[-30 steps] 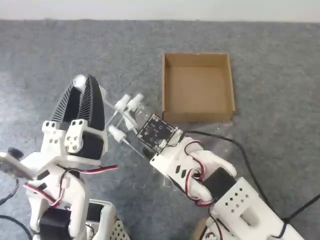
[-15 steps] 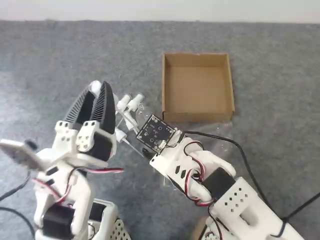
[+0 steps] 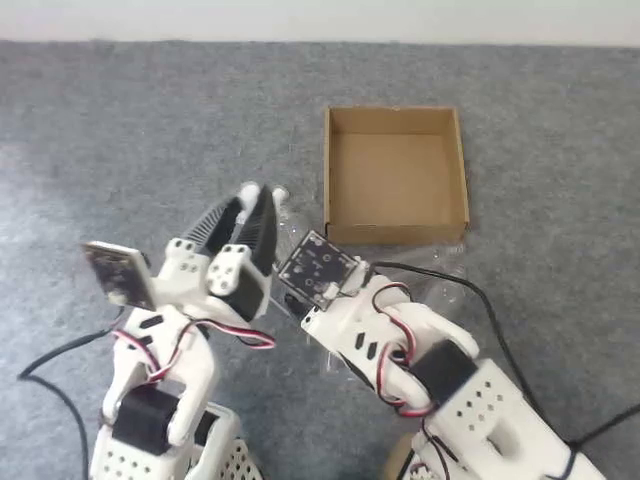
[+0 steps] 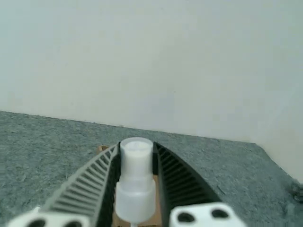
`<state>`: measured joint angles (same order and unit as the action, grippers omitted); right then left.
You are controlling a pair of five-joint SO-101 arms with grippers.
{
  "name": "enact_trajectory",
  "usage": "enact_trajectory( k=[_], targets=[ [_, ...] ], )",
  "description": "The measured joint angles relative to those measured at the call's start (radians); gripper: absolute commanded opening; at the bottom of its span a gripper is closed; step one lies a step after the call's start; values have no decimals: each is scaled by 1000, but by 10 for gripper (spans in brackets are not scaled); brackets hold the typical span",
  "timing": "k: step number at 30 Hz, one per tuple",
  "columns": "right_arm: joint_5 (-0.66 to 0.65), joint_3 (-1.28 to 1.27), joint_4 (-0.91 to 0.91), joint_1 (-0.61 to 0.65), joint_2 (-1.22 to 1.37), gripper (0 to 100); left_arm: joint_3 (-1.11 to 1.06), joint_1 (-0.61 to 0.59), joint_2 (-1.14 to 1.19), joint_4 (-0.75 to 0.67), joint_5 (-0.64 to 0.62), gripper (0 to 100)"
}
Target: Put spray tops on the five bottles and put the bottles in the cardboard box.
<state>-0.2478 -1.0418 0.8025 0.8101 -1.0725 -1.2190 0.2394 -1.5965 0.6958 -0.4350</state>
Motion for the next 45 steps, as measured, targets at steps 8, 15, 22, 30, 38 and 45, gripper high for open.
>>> enact_trajectory(
  k=[8, 15, 22, 30, 38, 45],
  targets=[
    [-2, -48, -124, -55, -112, 6, 0, 40, -3, 0, 11, 11],
    [66, -81, -307, -57, -112, 6, 3, 41, -5, 8, 11, 11],
    [77, -86, -311, -58, -109, 6, -25, 41, -6, 12, 11, 11],
    [77, -121, -311, -71, -109, 6, -75, 124, -6, 14, 64, 11],
    [77, -121, -311, -78, -109, 6, -84, 132, -8, 14, 75, 14],
    [77, -132, -311, -78, -109, 6, -84, 133, -11, 14, 140, 173]
  ],
)
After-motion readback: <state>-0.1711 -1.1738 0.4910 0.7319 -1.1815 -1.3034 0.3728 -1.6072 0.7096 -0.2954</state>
